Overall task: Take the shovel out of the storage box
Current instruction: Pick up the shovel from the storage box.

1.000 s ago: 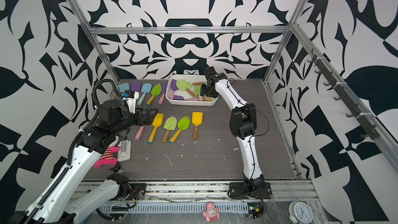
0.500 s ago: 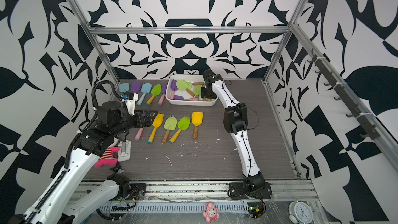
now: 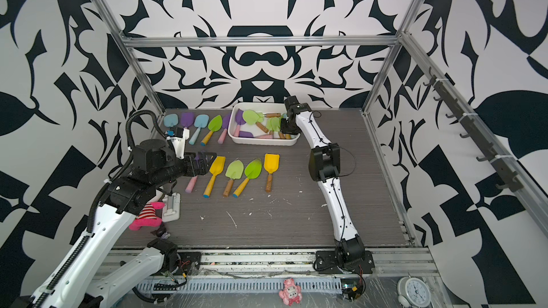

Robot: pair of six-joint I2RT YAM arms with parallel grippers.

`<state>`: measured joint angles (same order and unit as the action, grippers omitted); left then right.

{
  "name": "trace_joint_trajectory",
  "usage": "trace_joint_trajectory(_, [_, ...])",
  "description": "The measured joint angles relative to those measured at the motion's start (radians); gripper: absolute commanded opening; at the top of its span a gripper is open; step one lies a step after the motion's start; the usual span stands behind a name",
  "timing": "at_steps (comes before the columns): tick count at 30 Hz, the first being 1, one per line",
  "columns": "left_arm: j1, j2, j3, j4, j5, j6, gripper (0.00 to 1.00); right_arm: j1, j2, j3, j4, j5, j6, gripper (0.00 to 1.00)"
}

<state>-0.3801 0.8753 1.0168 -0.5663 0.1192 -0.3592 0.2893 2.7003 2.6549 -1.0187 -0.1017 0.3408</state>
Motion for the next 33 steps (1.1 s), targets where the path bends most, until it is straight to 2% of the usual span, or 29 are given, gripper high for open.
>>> trace_joint_trajectory(5, [0.0,0.0,0.0,0.0,-0.001,-0.007,1.0,0.0,0.016,0.001,-0.001,-0.018,0.004,0.29])
trace_joint_trajectory(11, [0.0,-0.005,0.0,-0.003,-0.005,-0.008,0.99,-0.001,0.016,0.002,0.0,-0.032,0.014,0.13])
trace_joint_trajectory(18, [0.0,-0.012,0.0,-0.007,-0.007,-0.008,0.99,-0.002,-0.011,-0.037,0.025,-0.045,0.032,0.01])
trace_joint_trajectory(26, [0.0,-0.019,0.0,-0.006,-0.01,-0.01,0.99,-0.006,-0.151,-0.185,0.08,-0.116,0.057,0.0])
trace_joint_trajectory(33, [0.0,-0.023,0.0,0.002,-0.012,-0.011,0.99,-0.006,-0.227,-0.212,0.105,-0.192,0.08,0.0])
